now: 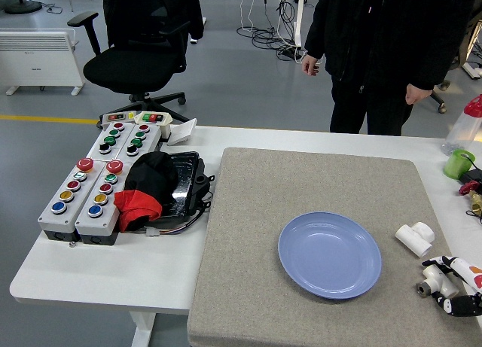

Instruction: Pick pipe place plate twice

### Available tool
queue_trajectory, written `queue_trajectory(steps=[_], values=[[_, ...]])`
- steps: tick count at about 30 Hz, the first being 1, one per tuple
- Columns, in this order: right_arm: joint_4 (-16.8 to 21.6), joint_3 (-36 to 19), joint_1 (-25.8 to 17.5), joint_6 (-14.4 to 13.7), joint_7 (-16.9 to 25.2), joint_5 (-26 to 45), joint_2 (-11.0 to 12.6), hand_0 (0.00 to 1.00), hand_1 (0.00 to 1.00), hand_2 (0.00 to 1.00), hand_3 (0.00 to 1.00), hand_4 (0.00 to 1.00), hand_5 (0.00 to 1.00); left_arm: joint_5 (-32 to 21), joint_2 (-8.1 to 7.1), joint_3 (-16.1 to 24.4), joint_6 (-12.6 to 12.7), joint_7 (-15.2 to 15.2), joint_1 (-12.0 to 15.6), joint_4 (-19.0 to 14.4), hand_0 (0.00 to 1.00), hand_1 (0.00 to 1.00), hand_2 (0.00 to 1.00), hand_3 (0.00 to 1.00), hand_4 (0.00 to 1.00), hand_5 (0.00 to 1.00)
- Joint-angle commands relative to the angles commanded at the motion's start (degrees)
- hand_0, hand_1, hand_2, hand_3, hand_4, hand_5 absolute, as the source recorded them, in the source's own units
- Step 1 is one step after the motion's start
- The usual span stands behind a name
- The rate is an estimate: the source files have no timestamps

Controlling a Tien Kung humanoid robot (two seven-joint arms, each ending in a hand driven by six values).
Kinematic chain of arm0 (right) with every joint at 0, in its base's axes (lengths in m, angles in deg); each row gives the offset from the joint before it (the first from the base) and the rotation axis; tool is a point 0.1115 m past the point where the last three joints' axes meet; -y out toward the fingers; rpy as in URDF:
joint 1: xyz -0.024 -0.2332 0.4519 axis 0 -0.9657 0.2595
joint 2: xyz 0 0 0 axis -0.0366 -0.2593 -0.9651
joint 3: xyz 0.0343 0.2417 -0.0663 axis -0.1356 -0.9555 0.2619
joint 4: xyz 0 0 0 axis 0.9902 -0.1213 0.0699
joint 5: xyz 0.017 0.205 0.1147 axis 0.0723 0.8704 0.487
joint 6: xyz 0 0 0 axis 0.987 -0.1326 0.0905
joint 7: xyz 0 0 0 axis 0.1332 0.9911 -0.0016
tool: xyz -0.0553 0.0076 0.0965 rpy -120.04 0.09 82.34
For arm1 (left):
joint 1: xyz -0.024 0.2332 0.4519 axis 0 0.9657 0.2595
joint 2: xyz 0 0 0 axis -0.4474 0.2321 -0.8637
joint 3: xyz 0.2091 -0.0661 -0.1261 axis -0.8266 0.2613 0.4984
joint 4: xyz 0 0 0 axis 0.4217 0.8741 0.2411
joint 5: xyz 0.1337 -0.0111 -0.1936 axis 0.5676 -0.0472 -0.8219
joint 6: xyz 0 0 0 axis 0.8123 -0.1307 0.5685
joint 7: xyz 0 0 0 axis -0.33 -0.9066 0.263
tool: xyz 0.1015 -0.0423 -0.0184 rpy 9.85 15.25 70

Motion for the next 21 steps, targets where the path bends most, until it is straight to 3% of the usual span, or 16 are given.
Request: queue_trajectory(steps=[2, 3, 13, 21], values=[[0.12, -0.10, -0.03, -0.30, 0.09, 0.29, 0.05, 0.470, 0.549, 0.603, 0.667, 0.463, 0.026, 0.01, 0.00, 0.02, 0.00, -0.01, -0.01, 0.00, 0.652, 0.628, 0.629, 0.551, 0.388, 0.998], [0.50, -0.32, -0.09, -0.61, 0.28, 0.45, 0.14, 0.413, 0.498, 0.580, 0.628, 0.415, 0.015, 0.06, 0.00, 0.06, -0.01, -0.01, 0.00, 0.01, 0.652, 0.628, 0.629, 0.550, 0.387, 0.998], [6.06, -0.81, 0.28, -1.96, 0.34, -0.68, 0.99, 0.400, 0.493, 0.573, 0.618, 0.411, 0.017, -0.13, -0.02, -0.04, -0.06, -0.18, 0.11, -0.05, 0.652, 0.628, 0.629, 0.549, 0.388, 0.998], [10.34, 3.89, 4.72, -1.98, -0.27, -2.04, 0.89, 0.401, 0.495, 0.570, 0.615, 0.441, 0.034, -0.63, -0.12, -0.42, -0.13, -0.31, 0.12, -0.14, 0.652, 0.628, 0.629, 0.548, 0.388, 0.998]])
